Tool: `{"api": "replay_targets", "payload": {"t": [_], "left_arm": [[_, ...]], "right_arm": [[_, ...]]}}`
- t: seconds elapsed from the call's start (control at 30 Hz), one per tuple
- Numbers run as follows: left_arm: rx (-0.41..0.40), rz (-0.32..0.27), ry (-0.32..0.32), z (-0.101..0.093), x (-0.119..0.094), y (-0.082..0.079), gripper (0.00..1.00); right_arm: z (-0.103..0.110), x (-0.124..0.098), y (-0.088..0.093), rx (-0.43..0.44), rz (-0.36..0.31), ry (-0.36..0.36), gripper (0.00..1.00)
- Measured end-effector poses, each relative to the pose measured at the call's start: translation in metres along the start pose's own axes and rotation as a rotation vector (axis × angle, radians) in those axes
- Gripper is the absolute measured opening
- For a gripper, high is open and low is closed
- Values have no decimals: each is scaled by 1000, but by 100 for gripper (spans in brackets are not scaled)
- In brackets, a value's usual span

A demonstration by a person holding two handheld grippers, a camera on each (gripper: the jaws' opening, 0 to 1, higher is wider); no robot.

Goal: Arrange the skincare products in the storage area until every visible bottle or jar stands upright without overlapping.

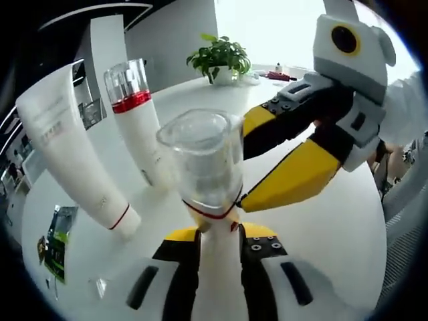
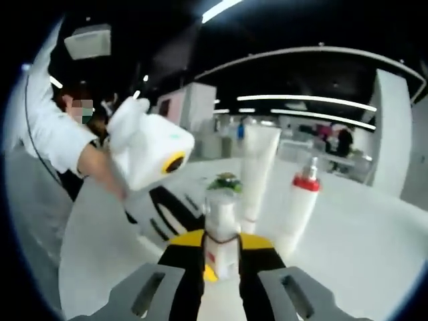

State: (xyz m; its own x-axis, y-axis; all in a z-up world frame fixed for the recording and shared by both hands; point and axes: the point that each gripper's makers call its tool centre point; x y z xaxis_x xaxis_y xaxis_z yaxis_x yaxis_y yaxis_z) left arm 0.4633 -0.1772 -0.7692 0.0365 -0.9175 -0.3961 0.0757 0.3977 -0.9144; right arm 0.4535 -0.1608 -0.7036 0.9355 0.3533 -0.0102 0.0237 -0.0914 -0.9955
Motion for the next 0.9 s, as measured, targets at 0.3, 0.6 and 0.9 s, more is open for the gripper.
{"api": "replay_targets", "payload": {"t": [0.3, 0.6, 0.9], "left_arm": [[1, -11, -19, 4, 15, -6, 23], [-6, -27, -35, 7, 31, -12, 23], [-11, -41, -44, 11, 37, -14, 23]], "right_arm": [[-14, -6, 0, -8, -2, 13, 9], [-33, -13, 2, 2, 6, 49, 6], [-38, -12, 6, 14, 14, 68, 10]]}}
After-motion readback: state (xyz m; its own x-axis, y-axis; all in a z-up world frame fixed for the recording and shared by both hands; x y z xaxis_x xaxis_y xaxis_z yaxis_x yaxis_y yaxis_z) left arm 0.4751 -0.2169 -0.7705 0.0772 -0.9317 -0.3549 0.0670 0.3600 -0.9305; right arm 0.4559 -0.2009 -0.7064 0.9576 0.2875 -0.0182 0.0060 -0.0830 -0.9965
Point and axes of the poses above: the point that each gripper's makers call its tool centre point, and the gripper's own axes: x roughly forward along the fingers, z roughly to its left, y roughly out of its underside, and after that the axes turned 15 degrees about -z, right-handed
